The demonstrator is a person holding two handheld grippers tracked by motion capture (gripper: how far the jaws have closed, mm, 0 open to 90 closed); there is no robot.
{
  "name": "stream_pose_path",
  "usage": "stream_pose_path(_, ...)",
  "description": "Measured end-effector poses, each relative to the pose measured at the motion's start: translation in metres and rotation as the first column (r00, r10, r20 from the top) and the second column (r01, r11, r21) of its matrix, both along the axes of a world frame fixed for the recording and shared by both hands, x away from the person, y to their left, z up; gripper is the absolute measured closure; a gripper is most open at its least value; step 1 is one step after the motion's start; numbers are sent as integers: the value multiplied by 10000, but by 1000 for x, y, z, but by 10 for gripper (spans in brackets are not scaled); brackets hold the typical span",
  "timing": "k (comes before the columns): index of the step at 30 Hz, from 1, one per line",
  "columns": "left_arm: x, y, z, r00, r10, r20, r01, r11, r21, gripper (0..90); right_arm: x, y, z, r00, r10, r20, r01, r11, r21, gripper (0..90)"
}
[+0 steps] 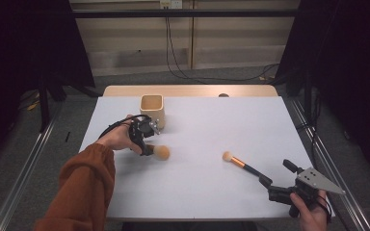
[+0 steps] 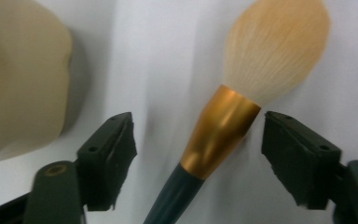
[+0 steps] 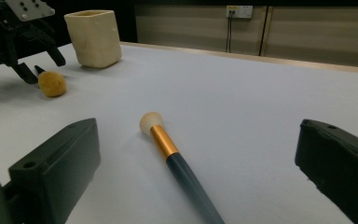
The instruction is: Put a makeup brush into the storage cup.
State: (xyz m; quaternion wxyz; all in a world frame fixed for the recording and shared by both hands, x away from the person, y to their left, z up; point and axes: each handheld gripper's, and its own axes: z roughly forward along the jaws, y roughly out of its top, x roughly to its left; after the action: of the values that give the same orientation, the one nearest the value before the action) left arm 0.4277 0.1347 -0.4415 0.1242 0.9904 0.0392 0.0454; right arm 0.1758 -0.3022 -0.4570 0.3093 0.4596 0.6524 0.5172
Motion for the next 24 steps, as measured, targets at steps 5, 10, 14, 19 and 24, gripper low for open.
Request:
stream_pose_path(5, 0, -2, -3, 9989, -316, -336, 322, 9993, 179, 396, 0, 0, 0, 10000, 20, 3, -20, 10000, -9, 0)
stream_pose_path(10, 2, -4, -5, 9977, -397, -555, 412, 9988, 269, 465, 0, 0, 0, 10000, 19, -21, -19, 10000, -3, 0)
stream_pose_path(14, 0, -4, -6, 9974, -391, -602, 411, 9986, 318, 538, 0, 0, 0, 10000, 6, -37, -6, 10000, 11, 0)
stream_pose_path(19, 1, -6, -7, 9961, -207, -860, 239, 9991, 362, 563, 0, 1, 0, 10000, 34, -23, -34, 10000, -22, 0)
stream_pose_path(24, 2, -5, -7, 9937, -9, -1123, 44, 9995, 305, 596, 0, 0, -1, 10000, 33, -27, -33, 10000, -11, 0)
